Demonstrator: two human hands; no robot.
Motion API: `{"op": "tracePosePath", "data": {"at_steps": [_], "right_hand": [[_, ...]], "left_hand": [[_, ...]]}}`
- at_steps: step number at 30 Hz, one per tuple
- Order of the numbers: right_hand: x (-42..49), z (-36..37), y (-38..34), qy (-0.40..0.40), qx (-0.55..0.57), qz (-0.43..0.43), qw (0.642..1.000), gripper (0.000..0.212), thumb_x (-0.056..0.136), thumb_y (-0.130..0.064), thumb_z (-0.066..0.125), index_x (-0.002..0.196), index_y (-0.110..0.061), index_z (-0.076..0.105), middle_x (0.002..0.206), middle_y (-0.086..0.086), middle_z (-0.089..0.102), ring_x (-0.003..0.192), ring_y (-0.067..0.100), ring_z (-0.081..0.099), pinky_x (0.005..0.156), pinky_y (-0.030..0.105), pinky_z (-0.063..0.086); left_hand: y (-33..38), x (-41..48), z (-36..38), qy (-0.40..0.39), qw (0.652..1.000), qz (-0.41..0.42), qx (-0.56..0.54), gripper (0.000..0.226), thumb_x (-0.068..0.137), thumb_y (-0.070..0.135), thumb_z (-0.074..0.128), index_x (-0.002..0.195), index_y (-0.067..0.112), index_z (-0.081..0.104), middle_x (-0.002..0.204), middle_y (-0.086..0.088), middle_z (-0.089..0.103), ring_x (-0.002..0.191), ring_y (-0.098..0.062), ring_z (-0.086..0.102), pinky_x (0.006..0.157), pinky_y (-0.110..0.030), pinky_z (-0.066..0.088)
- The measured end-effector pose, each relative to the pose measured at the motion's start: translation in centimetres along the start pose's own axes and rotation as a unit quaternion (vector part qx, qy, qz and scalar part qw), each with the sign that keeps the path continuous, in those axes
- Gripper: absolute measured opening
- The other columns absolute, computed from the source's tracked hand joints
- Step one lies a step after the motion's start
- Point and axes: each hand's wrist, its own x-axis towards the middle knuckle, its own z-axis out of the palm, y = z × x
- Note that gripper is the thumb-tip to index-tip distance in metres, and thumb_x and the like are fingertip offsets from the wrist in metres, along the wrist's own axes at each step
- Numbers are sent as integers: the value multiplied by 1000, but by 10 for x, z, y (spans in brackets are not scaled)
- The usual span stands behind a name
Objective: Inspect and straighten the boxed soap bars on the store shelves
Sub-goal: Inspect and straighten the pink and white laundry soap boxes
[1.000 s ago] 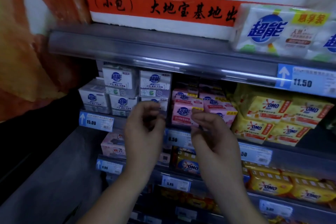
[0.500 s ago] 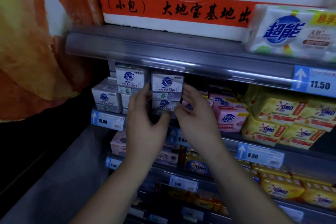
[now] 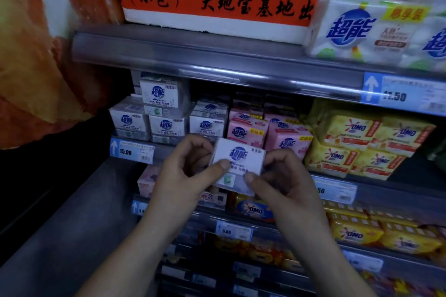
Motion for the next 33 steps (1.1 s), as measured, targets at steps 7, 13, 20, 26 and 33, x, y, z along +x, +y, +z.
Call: {"op": "tracePosePath", "data": {"at_steps": [7, 13, 20, 26, 33], "right_hand": [[-14, -18, 6, -9, 21, 31, 999, 40, 82, -47, 81, 108, -27, 59, 104, -6, 69, 97, 15, 68, 73, 31, 58], [-15, -32, 4, -37, 167, 117, 978, 46, 85, -66, 64, 105, -24, 64, 113, 2, 75, 107, 26, 73, 87, 44, 62], [-25, -40, -1, -1, 134, 93, 987, 44, 72, -44, 82, 113, -38, 67, 116, -8, 75, 107, 25, 74, 86, 49, 63], [-32, -44, 8, -36, 96, -8, 995, 75, 76, -13, 89, 137, -37, 53, 140, -17, 63, 127, 12, 64, 98, 37, 59], [-33, -53, 12, -98, 87, -39, 991, 77, 85, 11, 77, 141, -35, 52, 149, -4, 59, 138, 18, 55, 102, 30, 55]], "left_hand": [[-5, -12, 14, 1, 995, -38, -96, 29, 75, 33, 86, 92, 24, 65, 103, -20, 71, 93, -20, 73, 70, -23, 56], [-14, -20, 21, -97, 983, 31, -153, 28, 88, 17, 75, 109, 28, 59, 146, -1, 62, 139, -22, 56, 101, -27, 52], [-13, -25, 21, -119, 981, -32, -147, 55, 87, 39, 79, 135, 24, 55, 149, -1, 59, 138, -27, 57, 98, -34, 55], [-12, -26, 26, -108, 983, -88, -117, 53, 67, 29, 90, 118, 32, 74, 119, -3, 78, 113, -23, 74, 84, -27, 59], [-7, -29, 26, -100, 993, 23, -64, 68, 61, 14, 94, 121, 31, 66, 126, 2, 73, 123, -17, 66, 86, -25, 60]]}}
